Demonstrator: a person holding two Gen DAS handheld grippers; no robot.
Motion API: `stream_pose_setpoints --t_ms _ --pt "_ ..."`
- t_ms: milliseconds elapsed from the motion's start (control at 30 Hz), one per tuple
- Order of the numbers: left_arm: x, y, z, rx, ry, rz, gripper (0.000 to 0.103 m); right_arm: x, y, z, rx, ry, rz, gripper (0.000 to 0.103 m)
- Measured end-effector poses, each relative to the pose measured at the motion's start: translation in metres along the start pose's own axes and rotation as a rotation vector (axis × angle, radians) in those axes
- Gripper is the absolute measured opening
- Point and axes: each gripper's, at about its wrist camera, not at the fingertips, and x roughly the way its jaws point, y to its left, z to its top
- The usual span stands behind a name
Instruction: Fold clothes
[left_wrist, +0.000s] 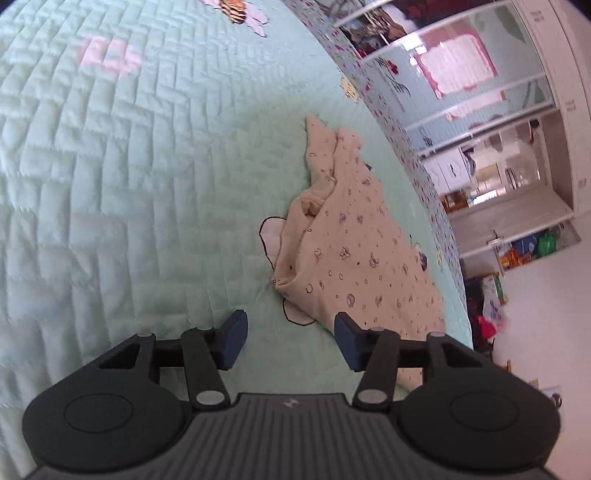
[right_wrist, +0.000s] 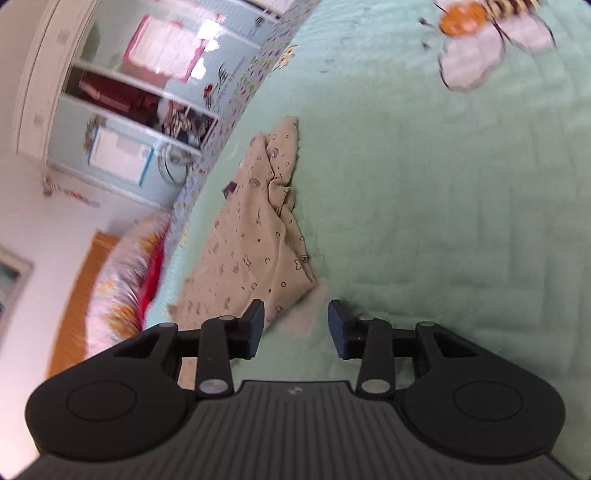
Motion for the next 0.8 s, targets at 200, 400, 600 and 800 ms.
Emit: stream_pose_setpoints --t_ms 200,400,600,800 --pt "0.025 -0.005 0.015 -0.188 0.002 -0.059 0.071 0.044 0.004 0.009 0.196 -0.064 0.067 0.045" --pt "0.037 -0.003 0.018 -0.272 -0.017 -0.076 0.007 0.06 0.019 0.011 0.17 -0.092 0.036 0.037" --pt "0.015 -0.008 0.01 -0.221 -0.048 -0.057 0.006 0.043 0.017 0.013 0.122 -0.087 -0.009 0.009" --pt "-0.034 -0.023 -0.009 -0.152 -0.013 -0.048 0.006 -0.015 0.033 0.003 0.108 -0.104 0.017 0.008"
